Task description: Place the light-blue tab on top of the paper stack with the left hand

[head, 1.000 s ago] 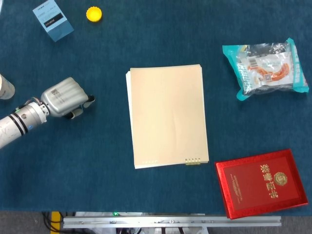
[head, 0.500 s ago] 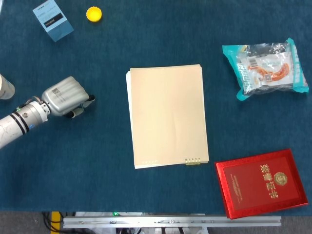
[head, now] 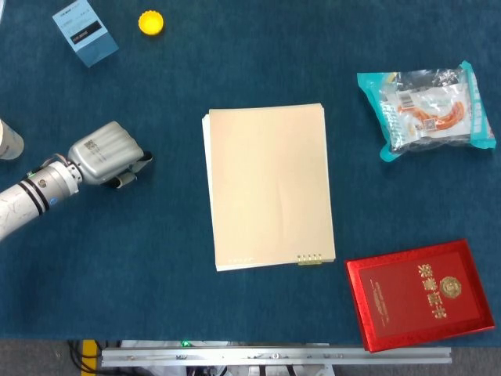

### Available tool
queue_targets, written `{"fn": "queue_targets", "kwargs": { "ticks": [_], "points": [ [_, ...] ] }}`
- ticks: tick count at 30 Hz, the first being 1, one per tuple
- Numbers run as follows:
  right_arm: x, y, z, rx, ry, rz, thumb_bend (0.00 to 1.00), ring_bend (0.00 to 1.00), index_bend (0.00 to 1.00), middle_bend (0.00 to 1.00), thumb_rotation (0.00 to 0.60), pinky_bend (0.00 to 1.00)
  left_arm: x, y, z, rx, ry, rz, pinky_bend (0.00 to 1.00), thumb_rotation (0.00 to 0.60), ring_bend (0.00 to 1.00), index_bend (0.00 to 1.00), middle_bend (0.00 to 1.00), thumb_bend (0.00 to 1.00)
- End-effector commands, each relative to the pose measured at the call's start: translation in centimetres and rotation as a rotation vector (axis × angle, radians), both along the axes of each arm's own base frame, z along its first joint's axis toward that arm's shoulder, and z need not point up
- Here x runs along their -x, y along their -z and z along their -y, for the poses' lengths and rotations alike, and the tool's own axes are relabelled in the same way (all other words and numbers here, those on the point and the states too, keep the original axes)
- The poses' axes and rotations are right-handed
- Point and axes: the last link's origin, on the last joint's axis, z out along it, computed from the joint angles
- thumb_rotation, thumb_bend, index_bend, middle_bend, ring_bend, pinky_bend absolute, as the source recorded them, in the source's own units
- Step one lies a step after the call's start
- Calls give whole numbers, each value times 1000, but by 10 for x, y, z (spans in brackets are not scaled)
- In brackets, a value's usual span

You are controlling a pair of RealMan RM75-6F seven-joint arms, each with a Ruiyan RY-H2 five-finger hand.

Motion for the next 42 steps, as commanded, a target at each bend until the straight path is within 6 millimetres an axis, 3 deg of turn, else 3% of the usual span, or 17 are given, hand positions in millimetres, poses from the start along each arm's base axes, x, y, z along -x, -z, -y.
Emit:
{"fn": "queue_targets", "kwargs": {
  "ticks": [1, 12, 18, 29, 42],
  "points": [
    [0, 0, 0, -1, 2, 0, 209, 404, 238, 379, 600, 513, 0, 1, 0, 0, -4, 4, 968, 600, 1000, 566, 1000, 340],
    [1, -1, 2, 7, -1, 2, 209, 407, 238, 378, 600, 513, -3, 2, -1, -4, -41, 58, 968, 600, 1000, 583, 1000, 340],
    [0, -2, 4, 5, -9, 1, 210, 411, 238, 379, 600, 513, -13, -8, -2, -14, -30, 132, 968, 600, 1000, 582, 1000, 340],
    [-6, 2, 13, -49, -45, -16, 210, 411, 238, 378, 600, 513, -71, -15, 19, 98, 81, 314, 967, 600, 995, 578, 1000, 340],
    [-14, 2, 15, -69, -70, -28, 210, 411, 238, 378, 600, 513, -134, 31, 44, 247, 161, 349, 962, 600, 979, 572, 989, 340]
  ]
}}
